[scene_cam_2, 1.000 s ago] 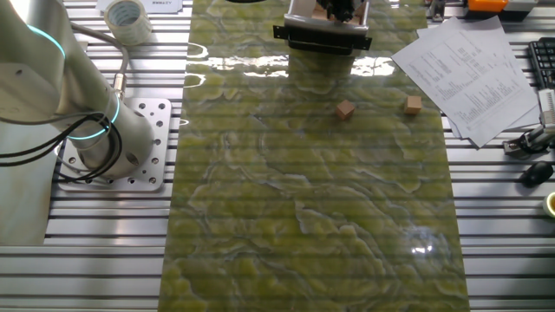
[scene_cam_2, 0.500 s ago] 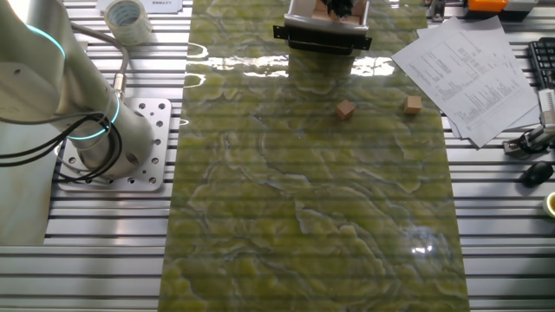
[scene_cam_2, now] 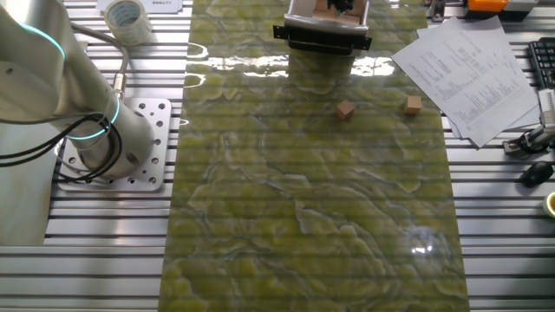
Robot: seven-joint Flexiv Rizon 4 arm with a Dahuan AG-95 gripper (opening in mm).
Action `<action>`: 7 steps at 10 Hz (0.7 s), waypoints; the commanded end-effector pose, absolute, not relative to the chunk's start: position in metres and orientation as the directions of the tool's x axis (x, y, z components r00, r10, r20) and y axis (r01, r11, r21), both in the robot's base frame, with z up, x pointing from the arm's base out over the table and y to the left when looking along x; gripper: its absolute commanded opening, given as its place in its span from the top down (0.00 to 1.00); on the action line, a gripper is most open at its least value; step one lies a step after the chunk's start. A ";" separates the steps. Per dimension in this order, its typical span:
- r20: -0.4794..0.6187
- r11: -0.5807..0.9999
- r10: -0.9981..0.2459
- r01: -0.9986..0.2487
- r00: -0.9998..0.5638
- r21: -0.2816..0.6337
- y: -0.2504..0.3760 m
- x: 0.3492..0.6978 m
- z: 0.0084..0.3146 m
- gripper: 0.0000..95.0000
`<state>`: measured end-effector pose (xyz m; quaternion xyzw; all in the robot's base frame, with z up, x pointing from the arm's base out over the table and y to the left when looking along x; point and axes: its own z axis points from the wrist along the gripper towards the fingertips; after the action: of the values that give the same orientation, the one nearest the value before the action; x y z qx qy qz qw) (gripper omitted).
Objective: Take something out of a drawer
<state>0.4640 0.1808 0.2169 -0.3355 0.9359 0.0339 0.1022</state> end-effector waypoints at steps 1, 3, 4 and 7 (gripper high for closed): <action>-0.205 0.775 -0.620 -0.632 -0.758 -0.006 0.165 0.457 0.223 1.00; -0.171 0.800 -0.595 -0.599 -0.785 -0.031 0.141 0.451 0.227 1.00; -0.147 0.808 -0.587 -0.587 -0.796 -0.050 0.116 0.447 0.224 1.00; -0.124 0.891 -0.451 -0.454 -0.884 0.002 0.073 0.443 0.203 1.00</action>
<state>0.4437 0.0845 0.2094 -0.2764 0.9585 -0.0075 0.0687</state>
